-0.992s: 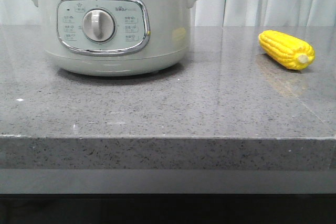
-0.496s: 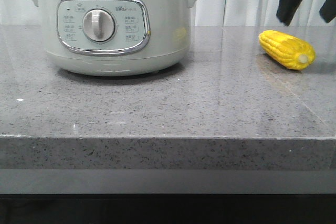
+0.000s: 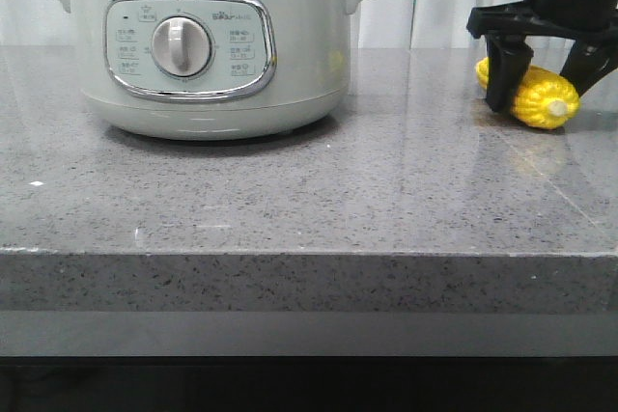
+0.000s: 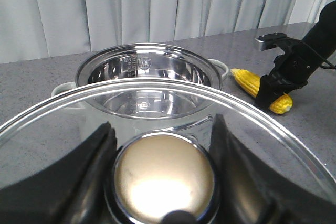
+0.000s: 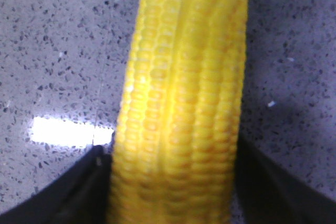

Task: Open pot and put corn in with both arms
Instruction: 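Grasp the corn cob with the right gripper and lift it, then carry the corn over the open pot and release it inside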

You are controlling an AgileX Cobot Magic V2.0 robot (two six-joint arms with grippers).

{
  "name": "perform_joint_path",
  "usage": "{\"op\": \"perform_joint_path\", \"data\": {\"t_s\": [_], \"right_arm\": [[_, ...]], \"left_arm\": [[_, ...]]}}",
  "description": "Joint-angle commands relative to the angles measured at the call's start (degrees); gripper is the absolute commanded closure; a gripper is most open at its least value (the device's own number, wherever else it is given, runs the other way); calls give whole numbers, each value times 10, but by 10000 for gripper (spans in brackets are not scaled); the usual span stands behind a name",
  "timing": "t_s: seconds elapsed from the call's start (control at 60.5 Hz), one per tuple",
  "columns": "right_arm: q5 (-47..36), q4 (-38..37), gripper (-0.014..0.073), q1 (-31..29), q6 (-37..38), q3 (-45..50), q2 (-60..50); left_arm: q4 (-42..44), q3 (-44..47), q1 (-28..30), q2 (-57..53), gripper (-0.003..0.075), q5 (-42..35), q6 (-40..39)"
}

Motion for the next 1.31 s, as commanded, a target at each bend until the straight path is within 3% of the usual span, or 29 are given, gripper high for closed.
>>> {"op": "perform_joint_path", "data": {"t_s": [0.0, 0.083, 0.38, 0.827, 1.059, 1.29], "right_arm": [[-13, -2, 249, -1, -4, -21, -31], [-9, -2, 320, -1, -4, -21, -32], [15, -2, 321, 1, -4, -21, -65], [3, -1, 321, 63, -13, -21, -231], [-9, 50, 321, 96, -44, -34, -260], [-14, 103, 321, 157, -75, -102, -222]], "left_arm": [[-8, -22, -1, -1, 545, -82, -4], [-8, -22, -1, -1, 545, -82, -4], [-8, -22, -1, -1, 545, -82, -4], [-8, -22, -1, -1, 545, -82, -4], [-8, -22, -1, -1, 545, -82, -4], [-8, -22, -1, 0, 545, -82, -4]]}}
